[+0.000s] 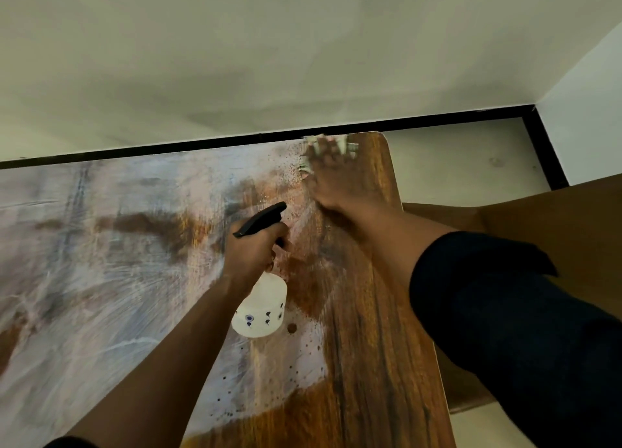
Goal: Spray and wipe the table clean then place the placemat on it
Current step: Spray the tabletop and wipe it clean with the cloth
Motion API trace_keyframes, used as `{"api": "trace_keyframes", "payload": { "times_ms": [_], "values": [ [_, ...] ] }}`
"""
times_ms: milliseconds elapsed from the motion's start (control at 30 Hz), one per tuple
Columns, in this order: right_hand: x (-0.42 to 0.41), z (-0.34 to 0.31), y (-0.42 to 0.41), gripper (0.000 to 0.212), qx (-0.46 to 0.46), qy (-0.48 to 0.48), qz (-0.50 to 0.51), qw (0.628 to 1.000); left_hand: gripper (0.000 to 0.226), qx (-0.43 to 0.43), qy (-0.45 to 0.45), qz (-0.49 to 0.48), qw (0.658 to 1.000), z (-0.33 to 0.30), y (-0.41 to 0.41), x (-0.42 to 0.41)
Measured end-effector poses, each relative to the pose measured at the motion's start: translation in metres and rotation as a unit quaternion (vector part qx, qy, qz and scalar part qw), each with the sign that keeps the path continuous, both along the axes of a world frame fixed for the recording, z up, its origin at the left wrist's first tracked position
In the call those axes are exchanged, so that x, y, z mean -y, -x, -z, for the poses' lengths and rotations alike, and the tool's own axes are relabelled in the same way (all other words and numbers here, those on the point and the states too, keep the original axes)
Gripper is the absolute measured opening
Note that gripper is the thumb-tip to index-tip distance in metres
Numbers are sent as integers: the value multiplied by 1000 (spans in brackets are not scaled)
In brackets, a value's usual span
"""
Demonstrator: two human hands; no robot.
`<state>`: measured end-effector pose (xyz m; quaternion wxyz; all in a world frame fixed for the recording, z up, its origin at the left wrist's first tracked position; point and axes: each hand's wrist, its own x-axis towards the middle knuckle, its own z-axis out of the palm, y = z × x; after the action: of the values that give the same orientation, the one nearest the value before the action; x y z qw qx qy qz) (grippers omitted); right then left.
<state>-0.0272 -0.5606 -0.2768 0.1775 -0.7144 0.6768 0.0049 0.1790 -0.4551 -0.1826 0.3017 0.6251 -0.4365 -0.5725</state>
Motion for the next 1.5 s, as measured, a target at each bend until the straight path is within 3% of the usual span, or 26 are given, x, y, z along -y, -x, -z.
{"api": "trace_keyframes", "payload": {
  "times_ms": [100, 200, 467, 700, 1100, 1233, 1500],
  "values": [
    [1, -1, -28, 73, 0, -13, -63, 998, 44, 14, 8, -9, 1000, -2, -2, 2],
    [2, -6, -13, 74, -28, -11, -58, 998, 43, 10, 8, -11, 1000, -1, 0, 1],
    [7, 6, 86, 72, -18, -37, 176, 983, 43, 7, -2, -8, 1000, 5, 4, -7],
    [-39, 8, 80, 71, -36, -5, 129, 991, 44, 3, -3, 2, 1000, 7, 9, -19],
    [-259, 19, 46, 70, 2, 19, 152, 988, 44, -12, -32, 32, 999, -8, 27, -79],
    [-313, 20, 35, 70, -1, 32, 165, 986, 34, -18, -30, 39, 999, -13, 36, -96],
    [-268, 19, 50, 72, 14, 10, 132, 991, 50, -36, -16, 35, 999, -14, 28, -107]
  ]
}}
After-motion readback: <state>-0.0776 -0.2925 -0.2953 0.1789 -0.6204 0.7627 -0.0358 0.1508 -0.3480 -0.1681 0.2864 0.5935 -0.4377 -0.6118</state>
